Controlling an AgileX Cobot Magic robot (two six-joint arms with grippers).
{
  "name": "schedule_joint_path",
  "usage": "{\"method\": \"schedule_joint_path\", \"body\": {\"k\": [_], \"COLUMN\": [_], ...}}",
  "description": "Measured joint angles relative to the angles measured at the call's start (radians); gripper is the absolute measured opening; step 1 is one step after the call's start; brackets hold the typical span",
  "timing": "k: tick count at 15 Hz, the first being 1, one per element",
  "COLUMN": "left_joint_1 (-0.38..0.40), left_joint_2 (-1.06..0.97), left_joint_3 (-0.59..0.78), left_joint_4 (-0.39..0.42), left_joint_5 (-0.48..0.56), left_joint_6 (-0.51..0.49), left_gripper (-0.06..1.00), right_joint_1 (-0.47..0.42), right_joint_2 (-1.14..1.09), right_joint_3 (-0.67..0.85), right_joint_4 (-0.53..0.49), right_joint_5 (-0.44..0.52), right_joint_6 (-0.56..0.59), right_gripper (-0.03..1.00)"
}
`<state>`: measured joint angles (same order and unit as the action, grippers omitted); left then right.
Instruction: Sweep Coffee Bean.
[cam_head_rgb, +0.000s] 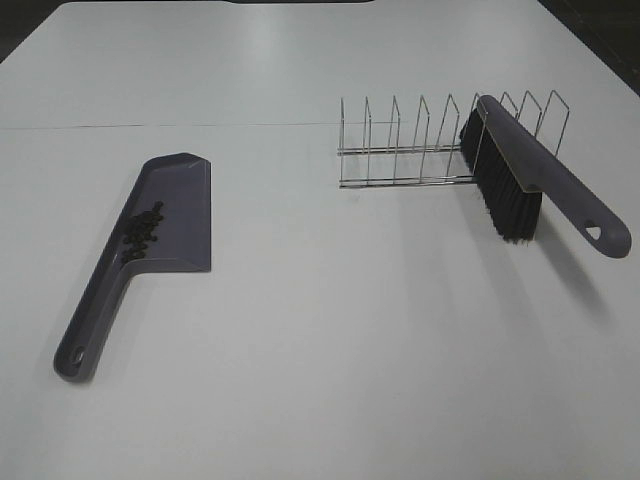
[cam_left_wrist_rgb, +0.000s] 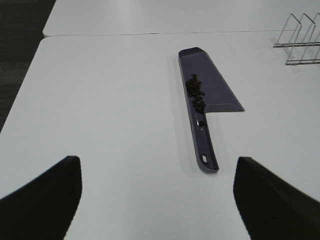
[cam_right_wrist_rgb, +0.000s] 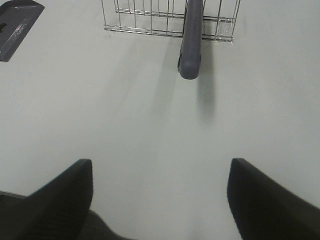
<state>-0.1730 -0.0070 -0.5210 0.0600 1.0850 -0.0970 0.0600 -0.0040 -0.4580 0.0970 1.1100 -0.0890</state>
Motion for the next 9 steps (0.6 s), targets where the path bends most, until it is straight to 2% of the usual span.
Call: {"method": "schedule_joint_path", "body": {"k": [9], "left_joint_1": [0.001], "left_joint_2": [0.0], "left_joint_3": [0.0], "left_joint_4": [0.0], "left_joint_5": [0.0], "left_joint_6": [0.0], "left_gripper": [0.76], "right_joint_1": [0.0], "right_joint_2": [0.0], "right_joint_3": [0.0], "right_joint_4": [0.0], "right_joint_5": [0.0], "right_joint_6": [0.0], "right_gripper": [0.65]}}
